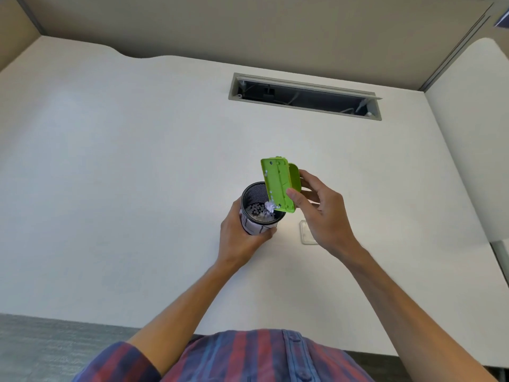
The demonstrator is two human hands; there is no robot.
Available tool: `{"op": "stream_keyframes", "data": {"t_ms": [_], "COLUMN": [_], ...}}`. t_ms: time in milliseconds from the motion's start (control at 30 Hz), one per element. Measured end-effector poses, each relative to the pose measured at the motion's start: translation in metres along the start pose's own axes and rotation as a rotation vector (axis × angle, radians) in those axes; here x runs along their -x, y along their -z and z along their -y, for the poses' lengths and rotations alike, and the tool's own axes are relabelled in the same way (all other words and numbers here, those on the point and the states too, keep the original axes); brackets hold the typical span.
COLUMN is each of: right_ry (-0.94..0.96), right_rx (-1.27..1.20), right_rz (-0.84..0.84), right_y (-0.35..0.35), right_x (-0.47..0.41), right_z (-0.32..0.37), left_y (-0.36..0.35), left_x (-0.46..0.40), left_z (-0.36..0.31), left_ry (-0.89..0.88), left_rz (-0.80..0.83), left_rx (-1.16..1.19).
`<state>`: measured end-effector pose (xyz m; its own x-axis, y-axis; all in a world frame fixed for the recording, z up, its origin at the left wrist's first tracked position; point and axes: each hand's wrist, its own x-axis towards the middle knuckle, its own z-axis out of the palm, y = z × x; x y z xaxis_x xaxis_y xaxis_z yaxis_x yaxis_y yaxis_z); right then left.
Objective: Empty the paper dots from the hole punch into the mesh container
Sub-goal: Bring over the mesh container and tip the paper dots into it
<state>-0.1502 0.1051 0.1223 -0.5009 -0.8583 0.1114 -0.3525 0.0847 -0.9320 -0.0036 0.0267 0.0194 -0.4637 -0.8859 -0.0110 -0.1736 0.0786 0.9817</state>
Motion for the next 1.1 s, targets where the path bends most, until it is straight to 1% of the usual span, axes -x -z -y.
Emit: {"op": "stream_keyframes", "data": {"t_ms": [67, 200, 333, 533, 600, 667, 700, 833, 967, 1100], "right_ry": [0.077, 0.288, 0.374, 0.490, 0.479, 0.428, 0.380, 0.100, -0.142, -0.271], "right_rx": [0.115, 0.400, 0.515, 0.627, 0.624, 0.578, 0.515, 0.066, -0.306, -0.466], "right_rz": [0.043, 0.089, 0.114, 0.068, 0.040, 0.015, 0.003, -0.085, -0.158, -0.155], "right_y": [0.001, 0.001, -0.002, -0.002, -0.002, -0.002, -0.003, -0.006, -0.003, 0.006], "right_x": [0.001, 0.002, 0.005, 0.008, 0.009, 0.008, 0.009, 0.010, 0.008, 0.011], "right_z": [0.001, 0.001, 0.001, 0.000, -0.002, -0.005, -0.006, -0.006, -0.007, -0.008], "left_y": [0.000, 0.001, 0.001, 0.002, 0.002, 0.003, 0.004, 0.010, 0.018, 0.026], "left_x": [0.000, 0.001, 0.001, 0.002, 0.002, 0.002, 0.002, 0.004, 0.008, 0.014], "left_z": [0.000, 0.000, 0.001, 0.000, 0.000, -0.002, -0.003, -0.006, -0.005, -0.011], "left_ry": [0.000, -0.011, -0.018, -0.032, -0.038, -0.039, -0.039, -0.036, -0.004, -0.027], "left_rz": [0.002, -0.001, -0.003, 0.004, 0.013, 0.018, 0.022, 0.083, 0.131, 0.089], "left_rx": [-0.008, -0.010, -0.007, -0.010, -0.017, -0.035, -0.042, -0.051, -0.104, -0.108]}}
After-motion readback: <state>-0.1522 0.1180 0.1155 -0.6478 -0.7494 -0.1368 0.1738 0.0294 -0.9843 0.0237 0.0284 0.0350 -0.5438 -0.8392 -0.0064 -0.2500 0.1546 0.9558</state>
